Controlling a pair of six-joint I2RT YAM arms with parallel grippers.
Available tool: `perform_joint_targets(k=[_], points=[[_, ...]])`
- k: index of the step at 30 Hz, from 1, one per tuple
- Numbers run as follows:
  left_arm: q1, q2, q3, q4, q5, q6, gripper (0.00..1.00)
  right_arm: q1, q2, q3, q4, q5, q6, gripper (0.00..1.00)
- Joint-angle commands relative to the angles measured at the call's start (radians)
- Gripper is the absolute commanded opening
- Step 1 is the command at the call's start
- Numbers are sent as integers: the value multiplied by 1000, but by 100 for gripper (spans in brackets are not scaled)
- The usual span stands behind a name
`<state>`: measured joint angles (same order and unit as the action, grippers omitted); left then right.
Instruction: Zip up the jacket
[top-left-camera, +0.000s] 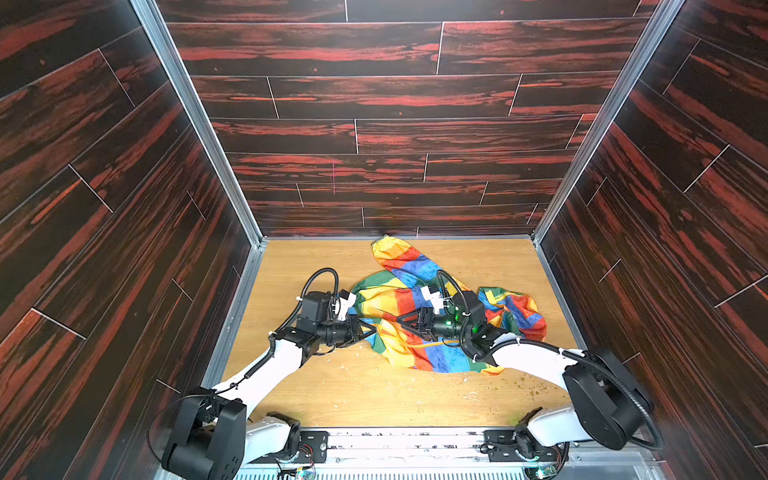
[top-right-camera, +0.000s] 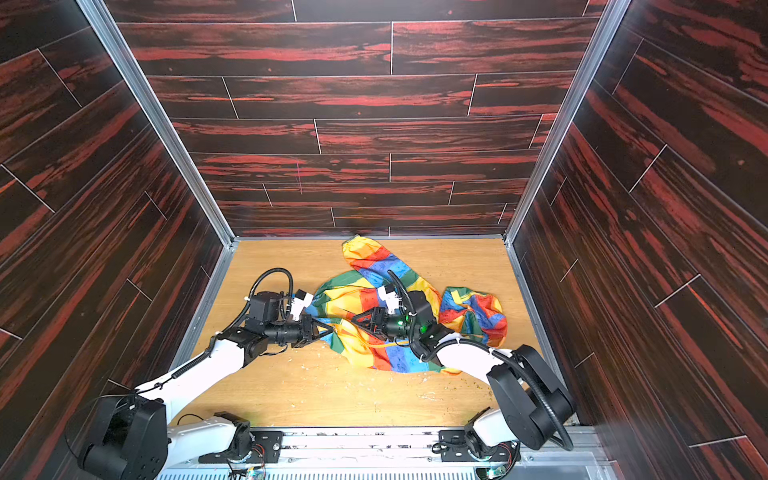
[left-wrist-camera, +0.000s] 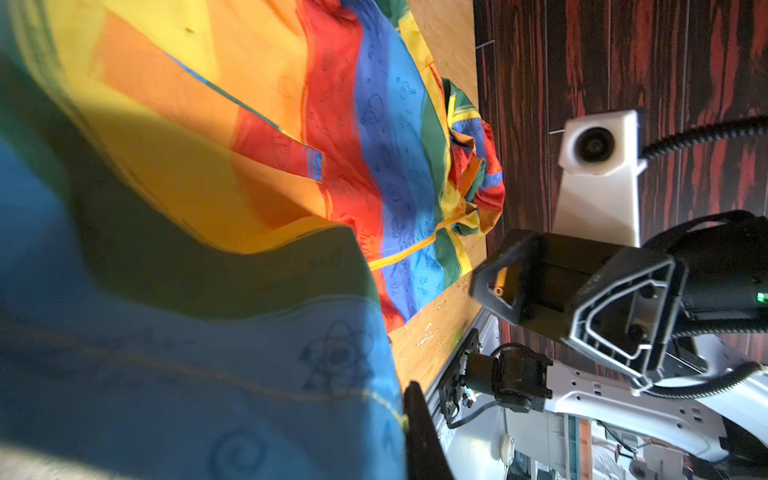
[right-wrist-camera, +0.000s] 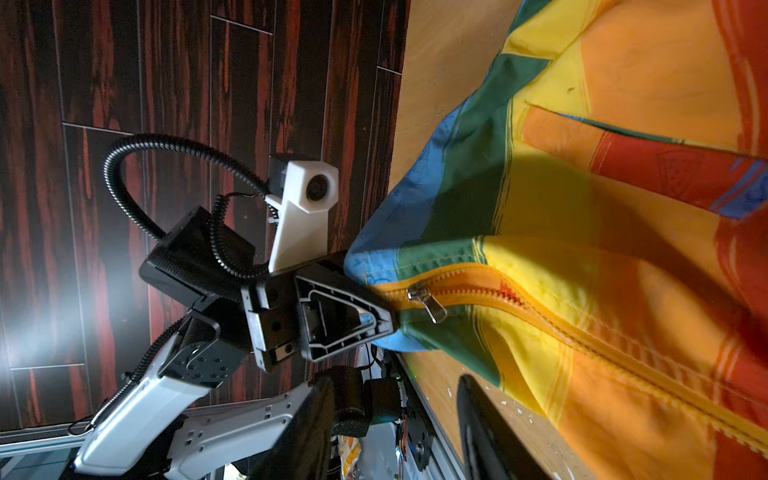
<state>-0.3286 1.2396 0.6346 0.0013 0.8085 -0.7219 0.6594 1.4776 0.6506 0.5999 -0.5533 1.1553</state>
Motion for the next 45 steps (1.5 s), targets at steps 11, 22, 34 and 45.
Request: perform_joint_targets(k=[11,22,34,45], points=[[-39,8,51,134,68,-33,0,49,179,-76,440,37,265,57],[-44,6,41,171,84,-53,0,88,275,-50,603,52,355,59],[-44,-24,14,154,82,-52,0,92,234,-66,672,83,363,44],[-44,-26,20,134,77,-44,0,91,144,-105,577,124,310,32]])
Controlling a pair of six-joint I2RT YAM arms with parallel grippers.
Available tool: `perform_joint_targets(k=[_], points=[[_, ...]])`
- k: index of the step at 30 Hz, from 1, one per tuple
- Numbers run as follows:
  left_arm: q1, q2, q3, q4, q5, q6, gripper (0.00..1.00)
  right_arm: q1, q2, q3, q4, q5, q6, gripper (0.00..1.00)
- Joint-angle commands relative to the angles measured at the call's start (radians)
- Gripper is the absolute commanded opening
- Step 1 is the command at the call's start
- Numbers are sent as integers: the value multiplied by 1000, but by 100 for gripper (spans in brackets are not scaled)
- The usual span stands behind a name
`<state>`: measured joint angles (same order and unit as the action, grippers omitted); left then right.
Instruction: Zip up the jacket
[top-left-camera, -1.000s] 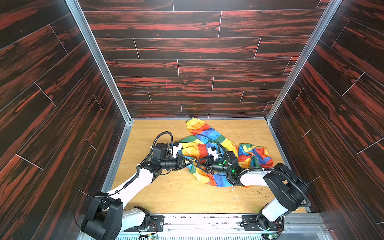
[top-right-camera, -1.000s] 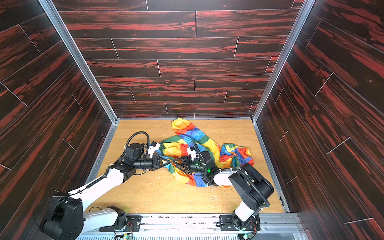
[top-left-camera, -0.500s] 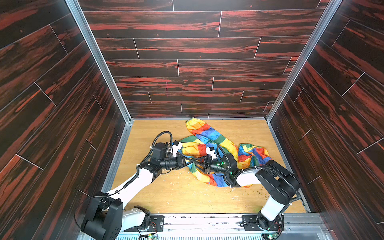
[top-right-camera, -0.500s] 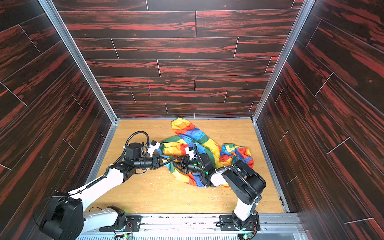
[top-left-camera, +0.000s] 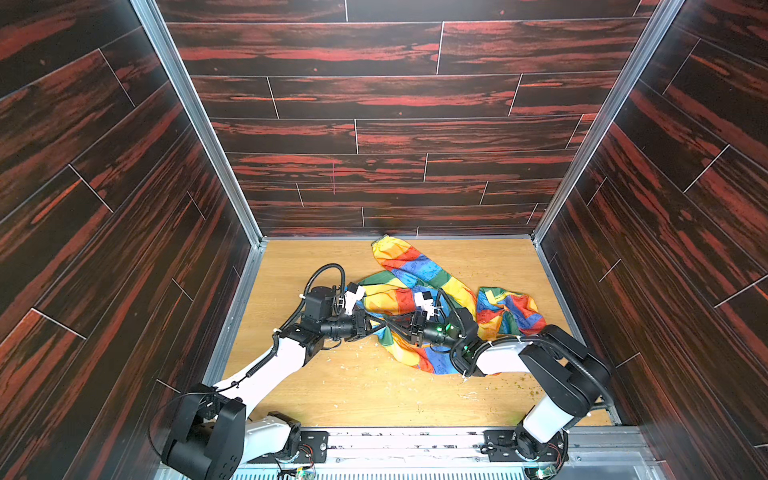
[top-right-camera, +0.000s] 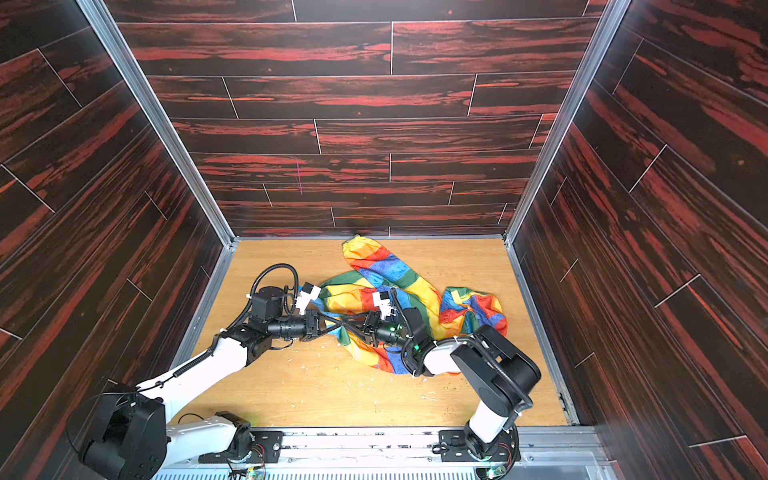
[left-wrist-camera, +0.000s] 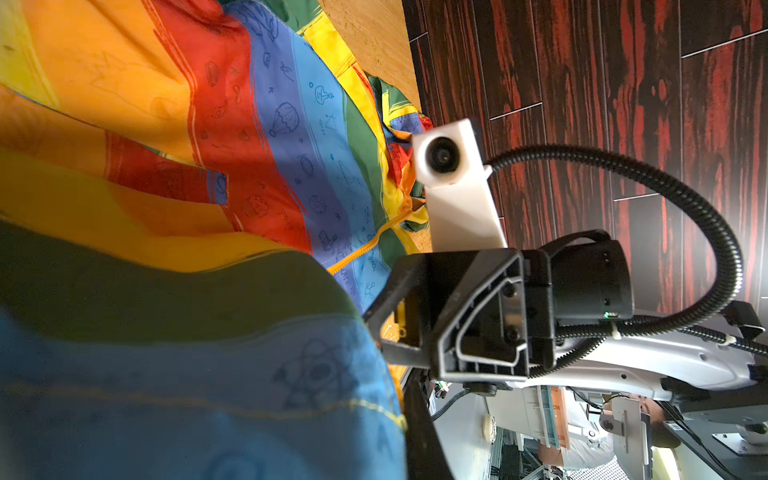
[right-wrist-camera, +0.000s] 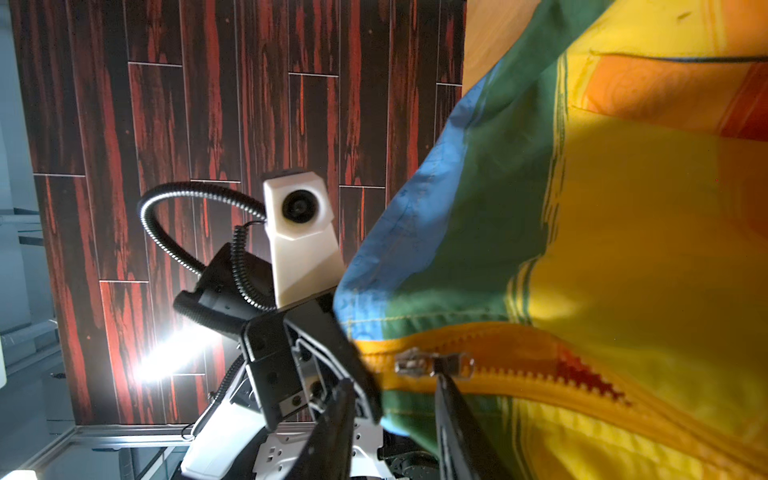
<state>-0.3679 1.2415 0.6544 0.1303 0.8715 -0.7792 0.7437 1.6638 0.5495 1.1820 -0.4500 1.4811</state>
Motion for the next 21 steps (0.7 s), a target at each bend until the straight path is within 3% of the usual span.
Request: perform_joint_targets(k=[1,6,11,17,21], points=[[-5,-30,0,4,14,14,0,7,-46,-3,-12,21,-18,30],[-5,-41,-5,0,12,14,0,7,-56,-4,-31,21,-27,29],[-5,-39,7,-3,1,13,0,9,-60,-26,4,20,-13,42],[-6,-24,12,-29,-27,14,0,38,-51,-28,-8,18,-11,50],[-5,-13,-2,-91,-72,35,7,61,0,-36,53,31,18,54]])
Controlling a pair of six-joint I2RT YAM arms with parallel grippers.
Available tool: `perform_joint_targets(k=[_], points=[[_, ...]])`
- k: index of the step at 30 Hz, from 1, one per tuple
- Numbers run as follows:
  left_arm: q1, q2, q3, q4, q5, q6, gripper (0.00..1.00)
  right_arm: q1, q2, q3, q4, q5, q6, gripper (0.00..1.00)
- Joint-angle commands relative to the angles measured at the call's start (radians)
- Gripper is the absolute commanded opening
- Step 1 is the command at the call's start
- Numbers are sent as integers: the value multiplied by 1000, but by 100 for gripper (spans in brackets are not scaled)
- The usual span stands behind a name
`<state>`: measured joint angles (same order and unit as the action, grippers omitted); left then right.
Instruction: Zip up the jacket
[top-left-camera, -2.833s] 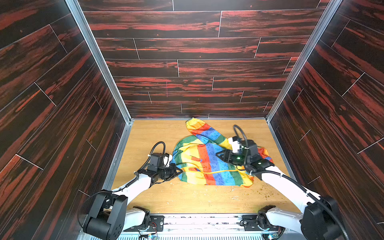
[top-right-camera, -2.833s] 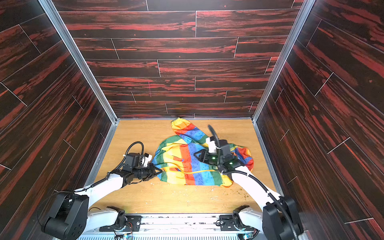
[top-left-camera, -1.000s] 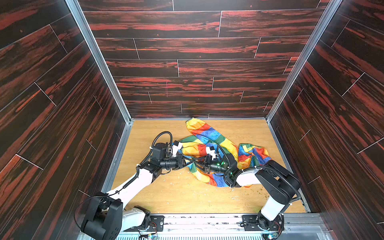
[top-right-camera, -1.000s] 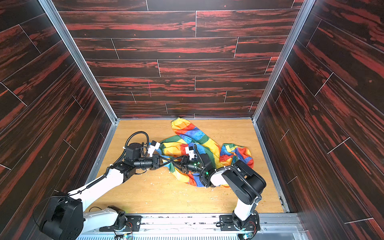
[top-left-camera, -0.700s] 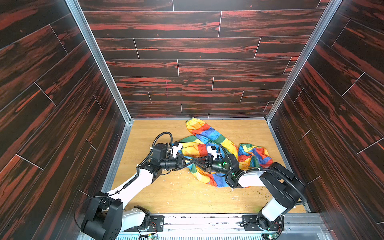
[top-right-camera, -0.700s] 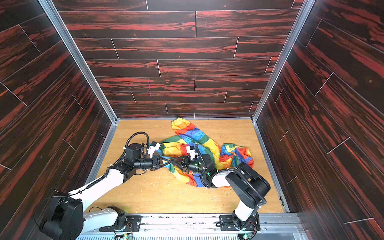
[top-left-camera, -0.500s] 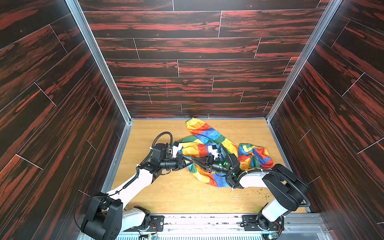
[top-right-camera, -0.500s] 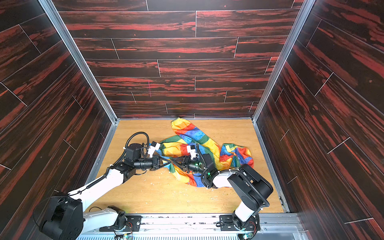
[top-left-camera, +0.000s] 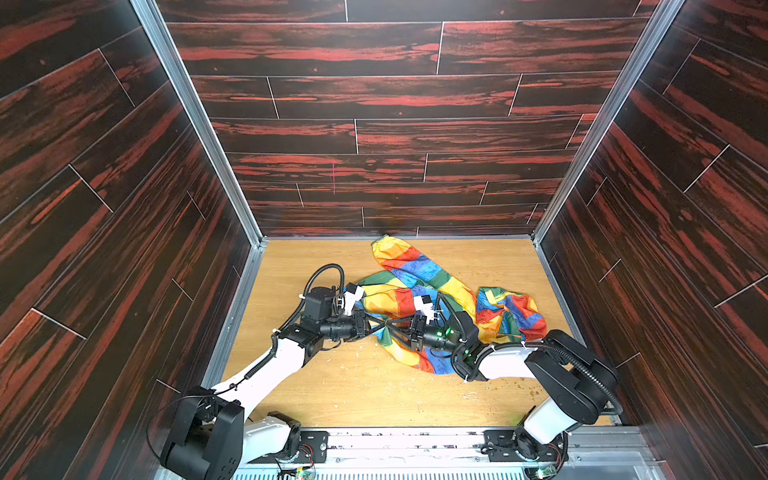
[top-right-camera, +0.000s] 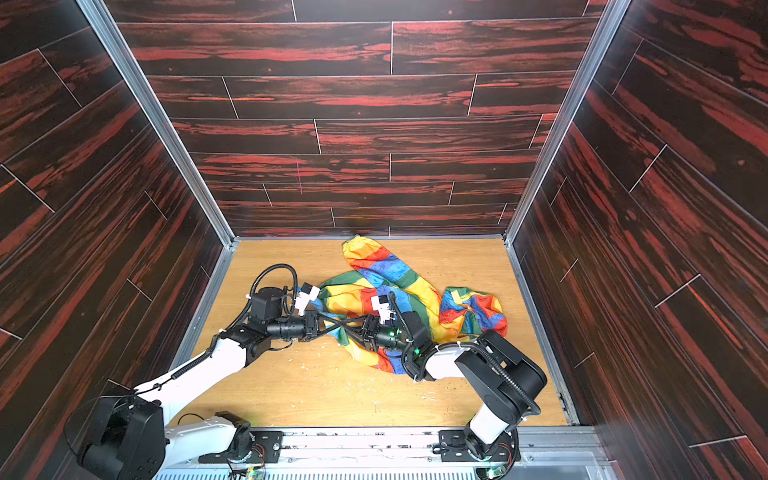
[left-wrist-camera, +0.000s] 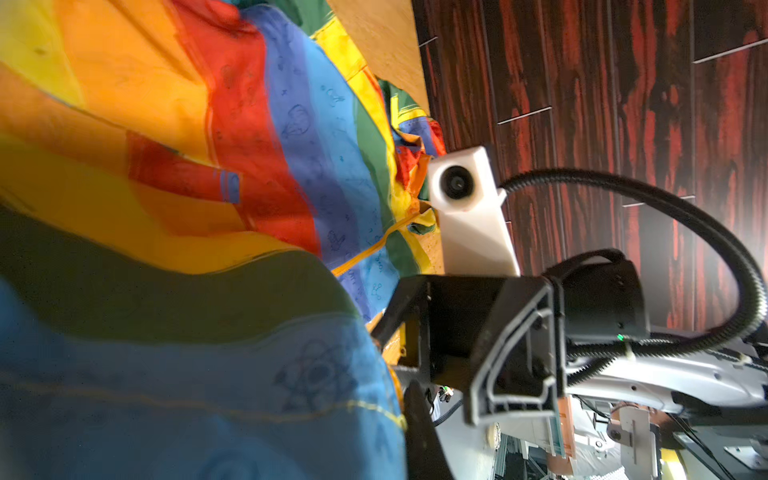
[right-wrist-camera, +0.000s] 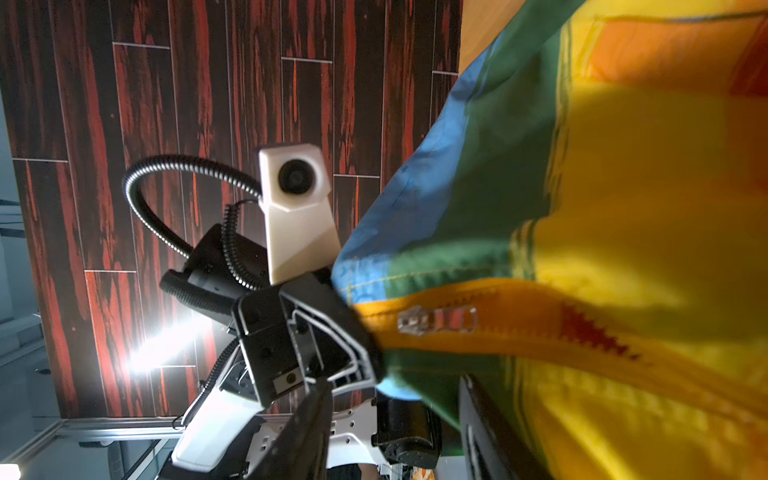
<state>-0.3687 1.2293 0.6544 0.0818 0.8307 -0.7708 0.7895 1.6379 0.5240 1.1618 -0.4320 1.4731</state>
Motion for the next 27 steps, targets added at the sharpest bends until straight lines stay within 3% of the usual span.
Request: perform_joint_targets(k=[1,10,18,27], points=[[-5,-1,-10,-45,-43,22,9,20,45,-9,87,13,33,54],[-3,-11,-110,-46,-139,-37,36,43,217,-13,226,25,112,55],[-4,63,-115,-192,-280,6,51,44,250,-32,248,39,124,55],[-4,135,-115,-200,-321,27,53,44,243,-30,239,38,118,55]])
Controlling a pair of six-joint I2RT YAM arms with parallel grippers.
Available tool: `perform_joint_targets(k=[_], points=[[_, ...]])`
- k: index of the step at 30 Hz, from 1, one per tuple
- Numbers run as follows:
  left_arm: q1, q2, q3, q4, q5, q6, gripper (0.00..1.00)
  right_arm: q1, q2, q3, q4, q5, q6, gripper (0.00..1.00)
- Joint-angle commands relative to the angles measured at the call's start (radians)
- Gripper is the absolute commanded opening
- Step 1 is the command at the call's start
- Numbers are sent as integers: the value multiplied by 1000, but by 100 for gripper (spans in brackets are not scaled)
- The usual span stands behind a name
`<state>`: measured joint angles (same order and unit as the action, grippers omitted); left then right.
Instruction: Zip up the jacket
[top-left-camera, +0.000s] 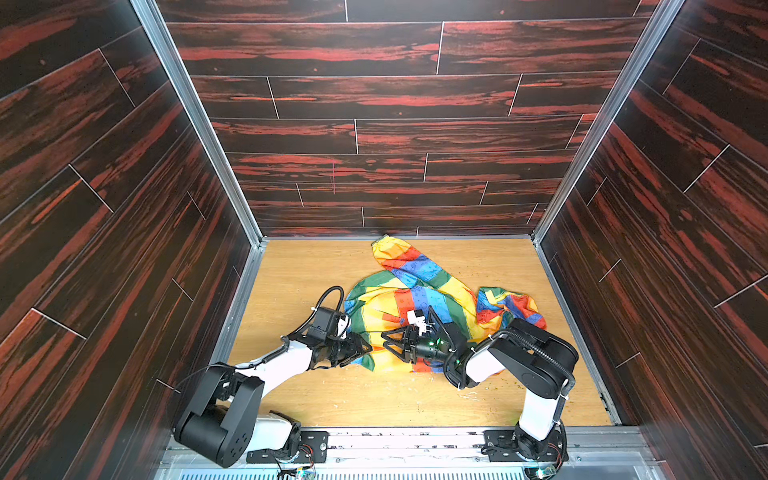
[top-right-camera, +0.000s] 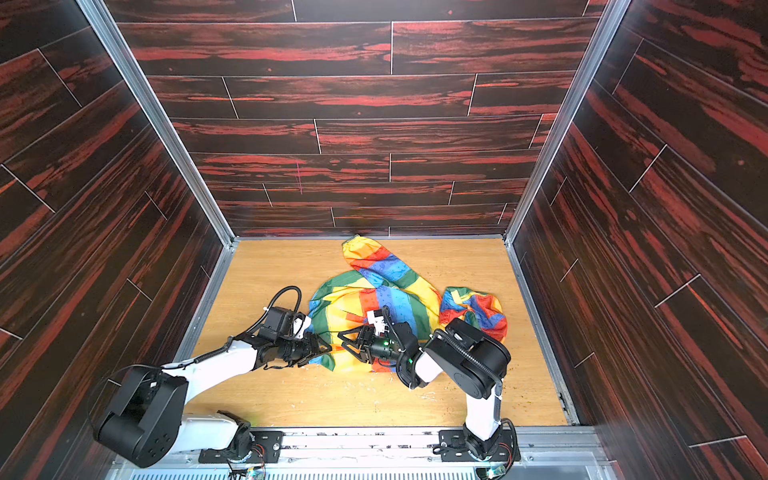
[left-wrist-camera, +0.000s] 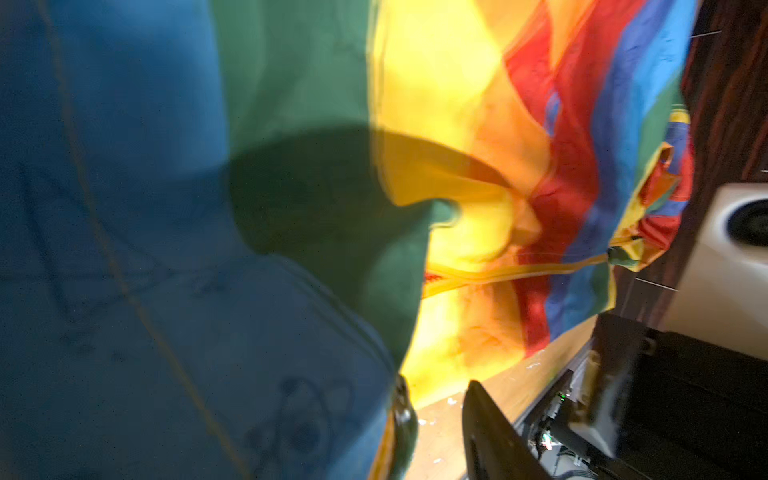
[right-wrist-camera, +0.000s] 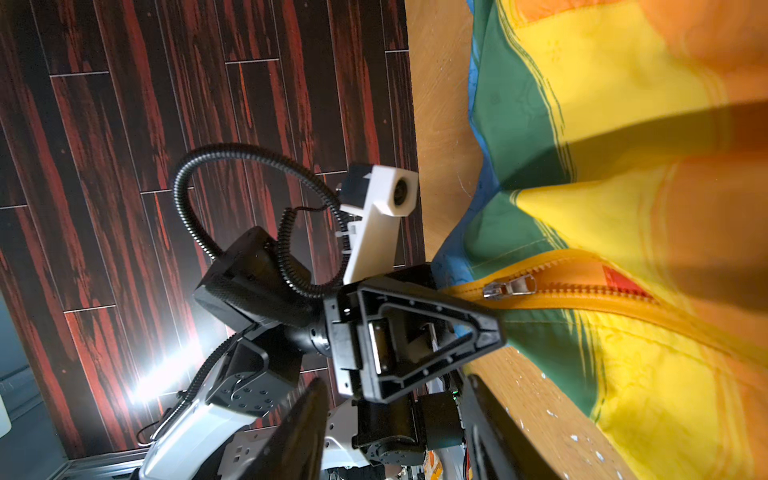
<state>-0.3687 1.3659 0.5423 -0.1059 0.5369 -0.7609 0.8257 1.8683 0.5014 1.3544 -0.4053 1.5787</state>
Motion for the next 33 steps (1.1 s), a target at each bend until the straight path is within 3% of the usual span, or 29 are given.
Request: perform_joint_targets(k=[1,13,18,25,33], points=[[-5,-5,-3,-11,-27,18,53,7,13,-8,46,11,12,55],[-4,-43,-28,101,43,-25,18,7,-3,-1,11,3,-10,54],[-4,-57,-45,214,117,-64,5,8,-17,3,-22,2,-31,47],[-4,-82,-23,295,205,-72,0,6,-10,16,-14,-2,-33,37],[-5,-103,5,307,261,-64,0,-30,-33,8,-17,3,-41,39]])
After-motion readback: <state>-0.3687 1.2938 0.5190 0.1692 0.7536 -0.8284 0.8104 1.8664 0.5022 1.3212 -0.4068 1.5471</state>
